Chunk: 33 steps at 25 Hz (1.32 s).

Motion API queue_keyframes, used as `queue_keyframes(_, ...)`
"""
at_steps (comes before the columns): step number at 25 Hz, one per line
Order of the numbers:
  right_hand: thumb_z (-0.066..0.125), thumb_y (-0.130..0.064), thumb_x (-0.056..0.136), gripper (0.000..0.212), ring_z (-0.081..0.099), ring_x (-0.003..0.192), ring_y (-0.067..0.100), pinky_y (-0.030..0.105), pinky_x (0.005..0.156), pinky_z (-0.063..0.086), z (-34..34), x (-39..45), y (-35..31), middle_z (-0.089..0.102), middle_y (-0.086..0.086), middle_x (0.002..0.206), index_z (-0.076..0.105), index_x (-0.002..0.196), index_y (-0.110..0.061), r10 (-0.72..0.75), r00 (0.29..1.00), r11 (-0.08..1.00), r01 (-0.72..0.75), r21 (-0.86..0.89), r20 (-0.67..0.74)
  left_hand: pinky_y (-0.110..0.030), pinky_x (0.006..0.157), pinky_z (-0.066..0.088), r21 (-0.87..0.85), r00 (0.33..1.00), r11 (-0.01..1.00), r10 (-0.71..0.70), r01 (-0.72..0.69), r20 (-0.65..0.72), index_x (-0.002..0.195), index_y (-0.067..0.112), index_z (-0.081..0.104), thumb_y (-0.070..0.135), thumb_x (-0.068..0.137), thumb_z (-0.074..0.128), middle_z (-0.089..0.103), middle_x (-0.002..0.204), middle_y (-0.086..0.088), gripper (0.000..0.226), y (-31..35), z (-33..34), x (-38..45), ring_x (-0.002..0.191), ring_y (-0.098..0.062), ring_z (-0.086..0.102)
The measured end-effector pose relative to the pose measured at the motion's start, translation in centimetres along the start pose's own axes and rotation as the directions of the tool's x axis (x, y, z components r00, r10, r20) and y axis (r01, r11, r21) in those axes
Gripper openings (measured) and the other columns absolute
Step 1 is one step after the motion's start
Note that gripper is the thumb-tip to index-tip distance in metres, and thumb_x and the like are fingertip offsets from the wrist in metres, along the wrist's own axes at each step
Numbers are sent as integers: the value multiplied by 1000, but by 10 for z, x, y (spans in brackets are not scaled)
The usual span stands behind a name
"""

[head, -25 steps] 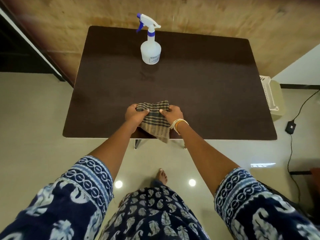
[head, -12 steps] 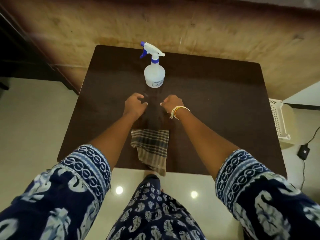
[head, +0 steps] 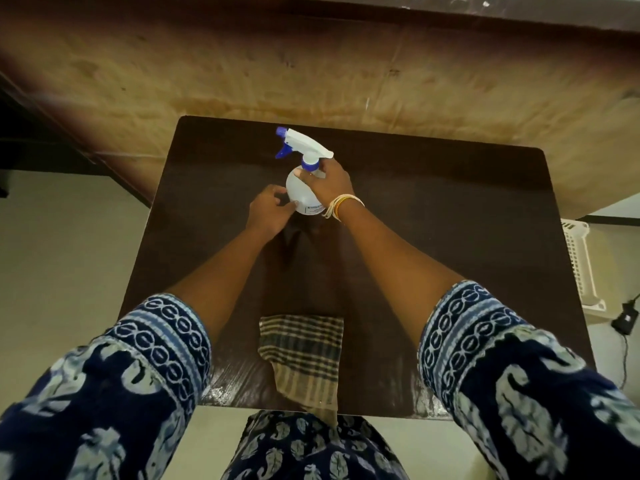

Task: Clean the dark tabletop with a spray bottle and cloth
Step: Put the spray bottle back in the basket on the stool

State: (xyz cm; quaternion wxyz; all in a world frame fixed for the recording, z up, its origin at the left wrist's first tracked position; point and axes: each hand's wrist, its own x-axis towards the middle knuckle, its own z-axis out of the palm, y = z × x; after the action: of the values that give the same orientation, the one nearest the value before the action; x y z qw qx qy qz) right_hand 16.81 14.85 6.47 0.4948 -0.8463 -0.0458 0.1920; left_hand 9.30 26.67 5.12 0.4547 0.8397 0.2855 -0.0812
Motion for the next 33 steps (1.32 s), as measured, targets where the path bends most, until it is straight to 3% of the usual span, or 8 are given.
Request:
queue_keyframes(6,69,-34,88,43,59,104,18,28,87,44,-36,-14,21,66,2,114,61,123,-11,-16,1000,999,15,43,27,-28,81,41,-101,999,995,13,-17,-38,120,10,56,31,98,54,60,121,-7,30,19,23,-11,110,-20,55)
queue_keyframes(9,70,-33,87,34,61,99,19,26,82,42,-78,-43,41,66,1,107,62,114,-14,-11,1000,995,10,95,8,-35,85,48,-82,997,994,71,-70,8,114,13,60,29,98,53,61,118,-5,24,39,55,-26,109,-21,57)
queue_keyframes(13,70,-33,87,23,61,92,18,24,76,43,-160,-97,96,67,4,102,61,101,-18,6,997,994,3,110,-78,-45,91,54,-91,976,984,168,-156,140,99,18,65,21,93,57,67,104,-4,10,73,135,-69,101,-23,64)
queue_keyframes(18,70,-35,85,18,64,93,25,36,83,51,-289,-161,180,69,6,98,61,92,-22,62,971,981,-18,192,-229,-47,86,57,-115,925,969,242,-217,292,82,29,63,24,82,61,70,91,0,6,135,259,-141,90,-22,69)
queue_keyframes(21,70,-33,84,12,66,94,28,41,87,51,-360,-191,222,70,6,95,59,85,-28,98,943,977,-30,211,-319,-40,86,56,-64,881,950,308,-307,360,93,28,63,23,89,59,68,91,0,7,180,325,-186,87,-20,67)
queue_keyframes(25,68,-29,88,23,64,95,28,42,89,50,-431,-212,264,69,11,100,62,103,-12,116,921,982,-51,183,-371,-34,82,53,7,836,922,347,-386,426,109,23,64,21,92,55,68,95,-4,19,221,391,-217,90,-20,64)
queue_keyframes(28,67,-30,89,26,64,99,27,46,94,51,-470,-215,292,69,8,105,63,108,-14,159,900,973,-74,218,-405,-27,77,45,46,813,904,360,-426,458,113,19,65,17,92,54,66,93,-4,23,245,428,-226,90,-19,62)
queue_keyframes(33,68,-35,86,17,65,100,25,49,93,52,-518,-193,333,69,2,108,61,101,-31,235,874,958,-134,255,-424,-37,86,54,120,797,881,346,-457,495,116,21,64,17,93,52,69,104,-5,27,271,481,-200,93,-21,65)
